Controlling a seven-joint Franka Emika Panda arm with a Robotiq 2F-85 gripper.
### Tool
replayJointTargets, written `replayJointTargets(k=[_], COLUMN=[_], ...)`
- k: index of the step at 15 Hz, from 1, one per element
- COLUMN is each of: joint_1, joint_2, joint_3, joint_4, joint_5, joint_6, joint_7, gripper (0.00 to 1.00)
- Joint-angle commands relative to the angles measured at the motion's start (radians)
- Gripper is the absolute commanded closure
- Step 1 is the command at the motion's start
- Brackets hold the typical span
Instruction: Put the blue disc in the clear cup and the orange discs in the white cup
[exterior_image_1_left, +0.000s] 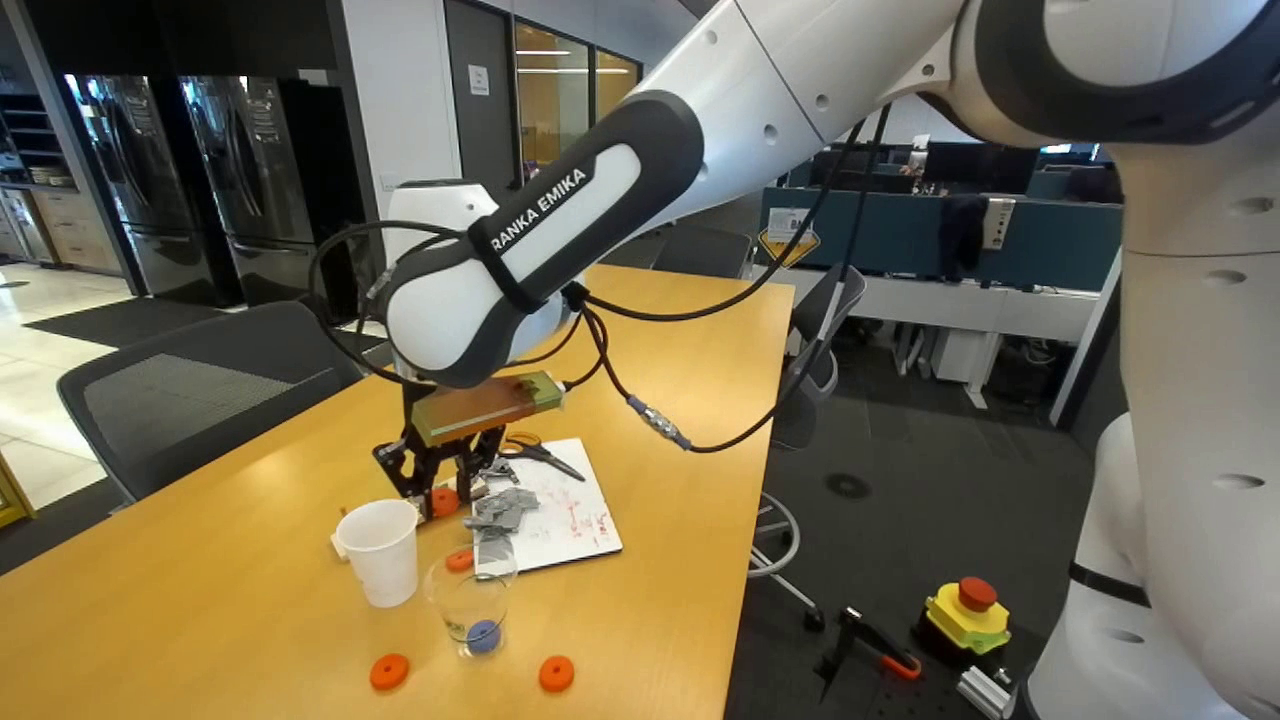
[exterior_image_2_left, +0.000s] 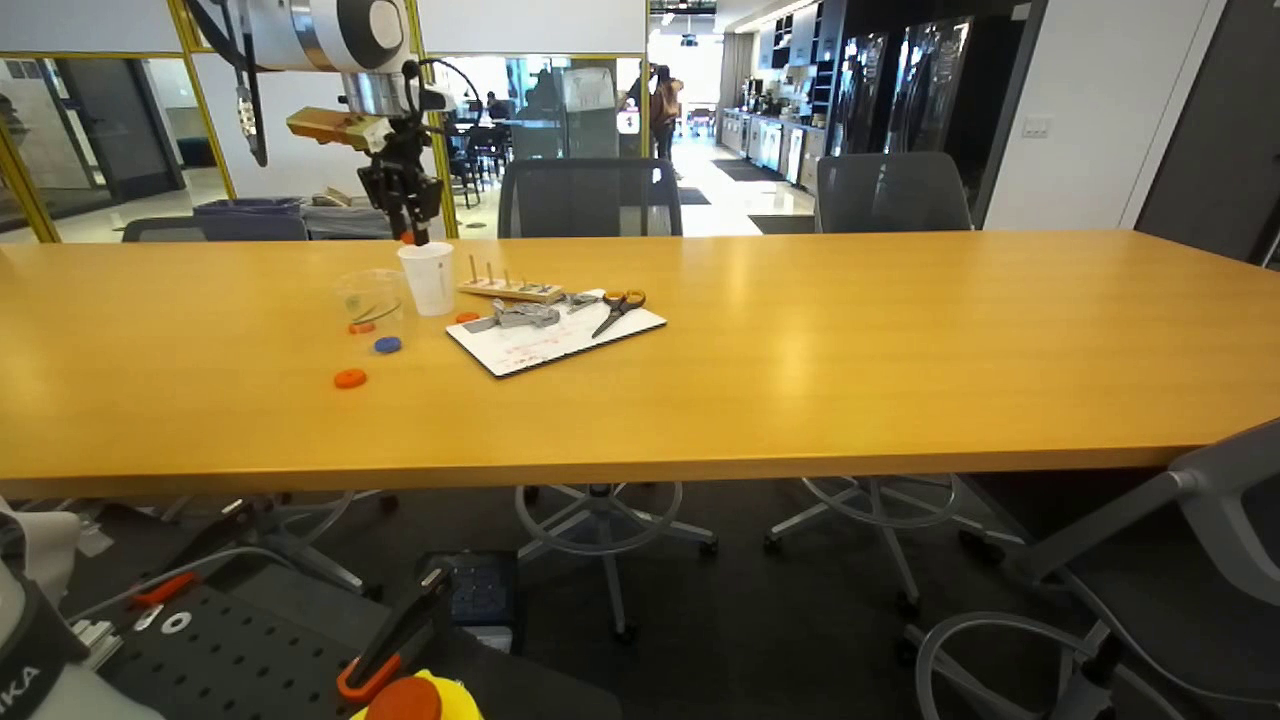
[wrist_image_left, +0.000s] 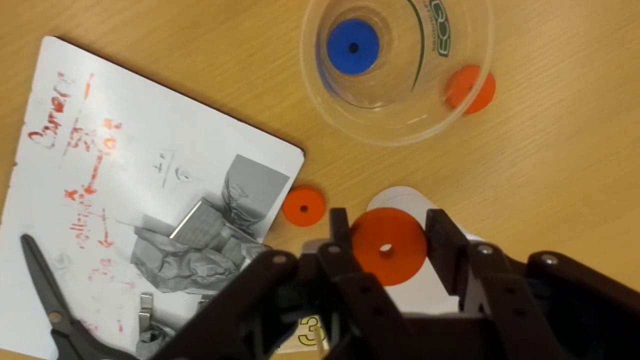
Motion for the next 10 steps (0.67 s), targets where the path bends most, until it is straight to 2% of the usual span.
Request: replayJointTargets(k=[1,10], joint_1=[0.026,0.051], joint_2=[0.095,0.25], joint_3=[0.0,-0.016], joint_4=[0.153,0.372], joint_5=[-0.028,-0.022], joint_6=[-0.068,-0.141], joint_7=[0.008,-0.001], gripper=[0.78,0.78])
